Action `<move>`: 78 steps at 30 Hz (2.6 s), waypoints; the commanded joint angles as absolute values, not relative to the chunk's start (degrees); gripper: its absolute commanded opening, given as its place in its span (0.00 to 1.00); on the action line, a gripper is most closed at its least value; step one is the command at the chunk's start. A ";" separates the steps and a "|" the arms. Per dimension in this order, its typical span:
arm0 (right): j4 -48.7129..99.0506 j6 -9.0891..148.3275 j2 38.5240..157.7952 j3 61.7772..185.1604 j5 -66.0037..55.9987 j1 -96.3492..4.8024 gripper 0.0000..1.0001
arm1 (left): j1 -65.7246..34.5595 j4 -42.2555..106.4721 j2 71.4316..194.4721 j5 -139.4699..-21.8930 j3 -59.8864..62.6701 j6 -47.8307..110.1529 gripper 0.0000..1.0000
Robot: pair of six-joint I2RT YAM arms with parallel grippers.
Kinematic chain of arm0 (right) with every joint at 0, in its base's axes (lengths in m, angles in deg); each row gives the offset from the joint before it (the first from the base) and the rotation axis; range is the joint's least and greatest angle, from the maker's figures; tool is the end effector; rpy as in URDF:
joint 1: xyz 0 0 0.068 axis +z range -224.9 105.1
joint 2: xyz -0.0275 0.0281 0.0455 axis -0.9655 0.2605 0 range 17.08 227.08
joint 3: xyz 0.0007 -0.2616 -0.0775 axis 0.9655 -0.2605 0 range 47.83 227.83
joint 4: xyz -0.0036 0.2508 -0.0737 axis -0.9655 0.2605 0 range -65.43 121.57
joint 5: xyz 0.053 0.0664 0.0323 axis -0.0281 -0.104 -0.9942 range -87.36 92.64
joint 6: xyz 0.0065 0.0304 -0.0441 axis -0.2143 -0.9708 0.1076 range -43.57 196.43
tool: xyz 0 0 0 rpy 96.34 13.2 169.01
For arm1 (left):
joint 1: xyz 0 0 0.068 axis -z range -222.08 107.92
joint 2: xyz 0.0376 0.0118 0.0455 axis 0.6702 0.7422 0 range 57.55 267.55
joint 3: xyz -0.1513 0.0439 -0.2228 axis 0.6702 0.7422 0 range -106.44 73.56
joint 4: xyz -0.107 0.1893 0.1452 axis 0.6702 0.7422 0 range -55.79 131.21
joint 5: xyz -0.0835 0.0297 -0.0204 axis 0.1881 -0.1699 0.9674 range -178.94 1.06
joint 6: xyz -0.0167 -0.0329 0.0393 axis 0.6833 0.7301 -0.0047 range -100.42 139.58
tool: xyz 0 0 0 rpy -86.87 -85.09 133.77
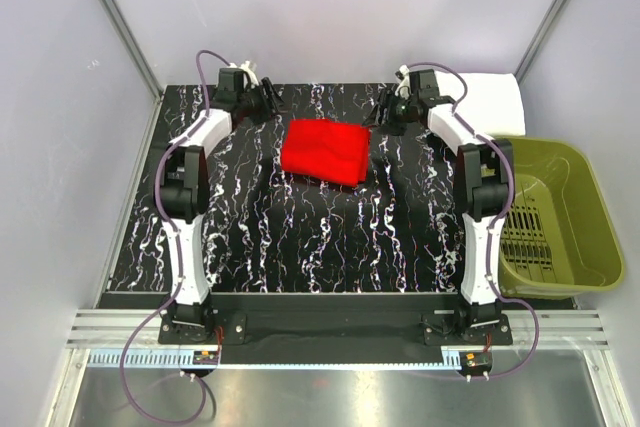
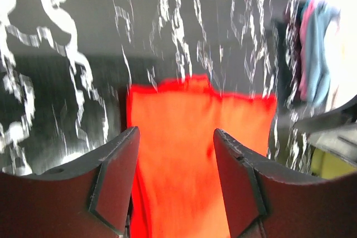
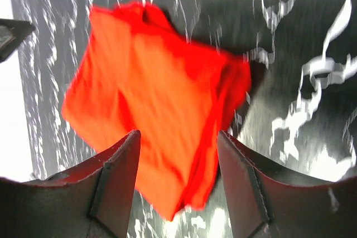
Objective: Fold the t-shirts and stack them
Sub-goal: Fold the tshirt, then neatly place the folded tshirt to the corner
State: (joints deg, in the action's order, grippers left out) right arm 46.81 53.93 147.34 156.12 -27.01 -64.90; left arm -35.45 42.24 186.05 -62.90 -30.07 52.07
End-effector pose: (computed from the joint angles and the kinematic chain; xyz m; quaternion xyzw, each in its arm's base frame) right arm 0.5046 0.1069 0.2057 -0.0020 0.8961 0.3316 0.2951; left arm 0.5157 -0.0757 0.2139 -0.0866 0.8583 -0.3423 0.3725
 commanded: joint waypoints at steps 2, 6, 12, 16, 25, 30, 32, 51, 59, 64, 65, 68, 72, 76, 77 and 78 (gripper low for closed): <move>45.13 58.06 141.35 151.45 -27.42 -64.62 0.65 | -34.17 46.34 177.96 -63.12 -21.21 46.64 0.61; 46.11 57.89 141.01 148.84 -31.63 -64.62 0.67 | -32.77 48.01 176.46 -61.25 -15.31 47.45 0.59; 43.39 59.82 136.79 138.90 -36.20 -64.53 0.70 | -31.10 43.02 167.69 -65.12 -2.39 46.39 0.61; 42.33 59.56 135.56 135.47 -37.09 -63.83 0.61 | -31.10 42.47 165.91 -67.50 0.79 45.60 0.64; 40.57 60.26 135.72 132.30 -36.73 -61.28 0.58 | -31.10 38.87 167.49 -61.79 3.69 46.83 0.63; 41.45 61.23 136.35 131.25 -37.18 -59.96 0.53 | -30.83 39.31 168.46 -59.50 4.04 48.14 0.47; 41.62 61.58 135.56 129.76 -36.39 -59.35 0.49 | -30.66 40.10 168.11 -59.58 4.65 48.50 0.37; 36.71 56.49 117.38 101.83 -34.45 -54.86 0.00 | -24.86 51.36 151.16 -65.48 22.03 55.33 0.04; 39.66 55.33 107.80 97.04 -30.68 -54.42 0.40 | -25.47 55.45 150.00 -65.64 21.28 53.43 0.47; 46.19 60.77 109.00 107.23 -26.71 -56.09 0.56 | -26.96 53.40 151.50 -78.02 14.76 45.95 0.57; 46.72 61.75 110.23 109.25 -26.89 -56.35 0.57 | -27.66 47.98 151.67 -78.04 15.20 45.60 0.57; 46.81 66.93 115.94 116.98 -26.45 -57.14 0.57 | -29.94 40.74 153.60 -74.54 15.64 44.72 0.59; 48.03 73.17 125.85 127.95 -28.37 -59.25 0.56 | -32.41 40.88 158.08 -68.74 12.32 44.64 0.59; 47.52 75.46 130.71 132.55 -32.51 -61.01 0.56 | -33.29 42.12 160.99 -66.19 9.85 41.91 0.59; 47.43 75.99 131.50 133.17 -32.78 -61.10 0.57 | -33.47 41.86 162.21 -65.57 9.49 41.56 0.59; 47.69 76.17 133.34 134.74 -32.78 -61.19 0.57 | -33.47 41.60 162.83 -64.87 8.97 41.38 0.59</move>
